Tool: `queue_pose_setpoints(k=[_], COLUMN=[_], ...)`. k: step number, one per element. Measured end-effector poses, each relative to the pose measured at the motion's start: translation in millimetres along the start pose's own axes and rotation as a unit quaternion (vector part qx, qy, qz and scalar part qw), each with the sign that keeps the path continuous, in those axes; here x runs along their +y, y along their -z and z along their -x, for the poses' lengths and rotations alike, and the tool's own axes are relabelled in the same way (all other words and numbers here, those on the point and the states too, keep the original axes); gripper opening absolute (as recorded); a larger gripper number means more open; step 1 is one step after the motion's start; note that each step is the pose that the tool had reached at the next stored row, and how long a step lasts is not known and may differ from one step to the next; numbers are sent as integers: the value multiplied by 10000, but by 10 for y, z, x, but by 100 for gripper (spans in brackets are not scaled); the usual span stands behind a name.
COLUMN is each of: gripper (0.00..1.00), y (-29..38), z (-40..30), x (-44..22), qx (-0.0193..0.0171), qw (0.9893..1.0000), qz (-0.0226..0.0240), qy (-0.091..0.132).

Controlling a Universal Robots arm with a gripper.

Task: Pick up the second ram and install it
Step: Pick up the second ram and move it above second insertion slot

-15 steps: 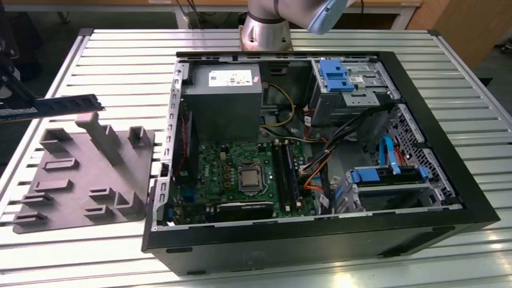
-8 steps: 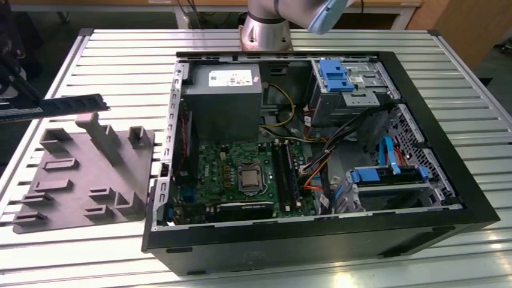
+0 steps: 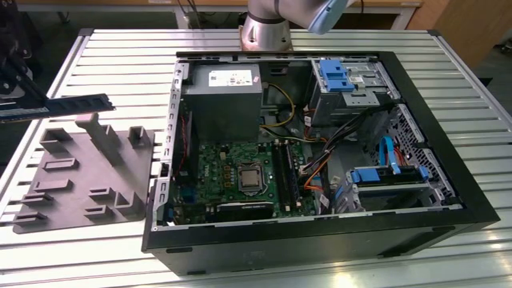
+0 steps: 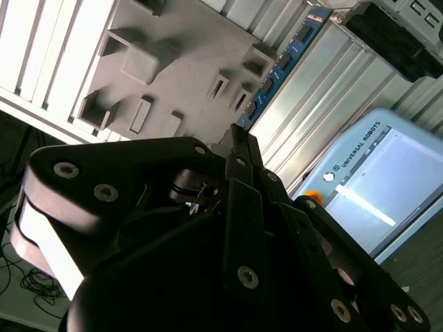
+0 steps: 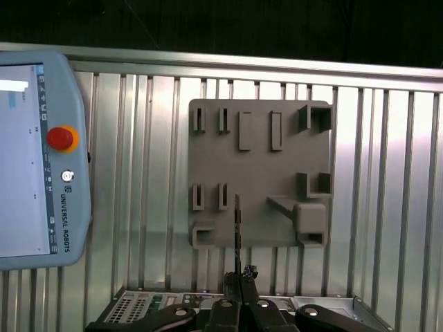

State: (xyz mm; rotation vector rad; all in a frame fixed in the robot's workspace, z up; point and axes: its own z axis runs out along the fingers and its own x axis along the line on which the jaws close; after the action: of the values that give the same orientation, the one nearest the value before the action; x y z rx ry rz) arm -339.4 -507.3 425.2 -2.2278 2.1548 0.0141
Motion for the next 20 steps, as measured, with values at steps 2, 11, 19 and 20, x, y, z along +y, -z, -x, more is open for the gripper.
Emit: queue_pose_setpoints(k=[2,11,19,20], gripper=[12,12,12,12], y=[-1,-10,-30,-33], z=[-1,-6,-11,-11], x=[-24,-175,-288,-299], qx=[0,0,0,0], qw=[10000,10000,10000,10000], qz=[0,1,7,8], qy=[0,0,0,0])
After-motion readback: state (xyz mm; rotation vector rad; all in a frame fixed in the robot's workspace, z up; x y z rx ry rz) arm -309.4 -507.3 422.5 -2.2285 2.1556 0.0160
